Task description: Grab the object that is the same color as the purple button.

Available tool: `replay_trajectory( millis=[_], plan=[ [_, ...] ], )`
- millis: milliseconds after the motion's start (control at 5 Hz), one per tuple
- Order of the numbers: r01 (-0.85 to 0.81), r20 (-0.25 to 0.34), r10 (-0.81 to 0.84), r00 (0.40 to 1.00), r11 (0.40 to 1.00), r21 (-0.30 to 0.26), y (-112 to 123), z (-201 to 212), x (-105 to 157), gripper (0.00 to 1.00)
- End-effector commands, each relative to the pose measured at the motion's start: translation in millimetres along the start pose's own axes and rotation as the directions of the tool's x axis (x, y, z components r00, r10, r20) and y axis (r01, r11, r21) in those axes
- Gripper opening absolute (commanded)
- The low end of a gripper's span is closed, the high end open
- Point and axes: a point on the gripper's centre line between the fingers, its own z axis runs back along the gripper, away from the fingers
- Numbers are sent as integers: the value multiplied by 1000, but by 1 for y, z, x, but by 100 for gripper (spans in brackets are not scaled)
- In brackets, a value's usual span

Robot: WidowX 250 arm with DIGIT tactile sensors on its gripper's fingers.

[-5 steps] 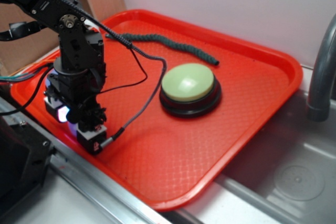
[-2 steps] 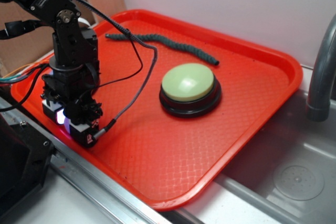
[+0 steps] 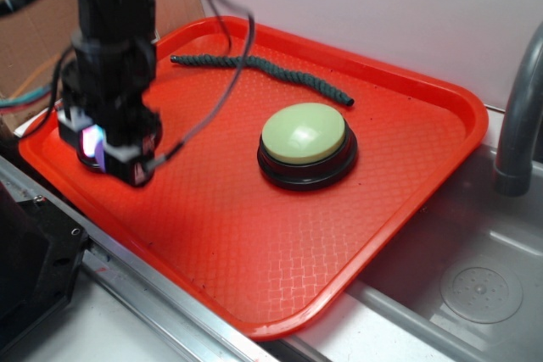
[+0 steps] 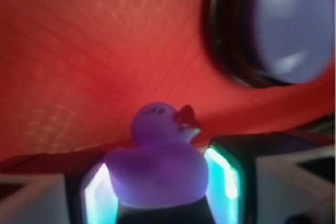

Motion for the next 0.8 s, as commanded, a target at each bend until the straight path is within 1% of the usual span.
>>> replay_trajectory(
  millis=[0, 200, 400, 600],
  plan=[
    [109, 149, -90, 985, 986, -125, 21, 91, -8, 0],
    [128, 249, -93, 964, 983, -128, 26, 140, -18, 0],
    [126, 339, -78, 938, 984, -123, 27, 158, -26, 0],
    [152, 364, -107, 925, 983, -99, 27, 156, -24, 0]
  ],
)
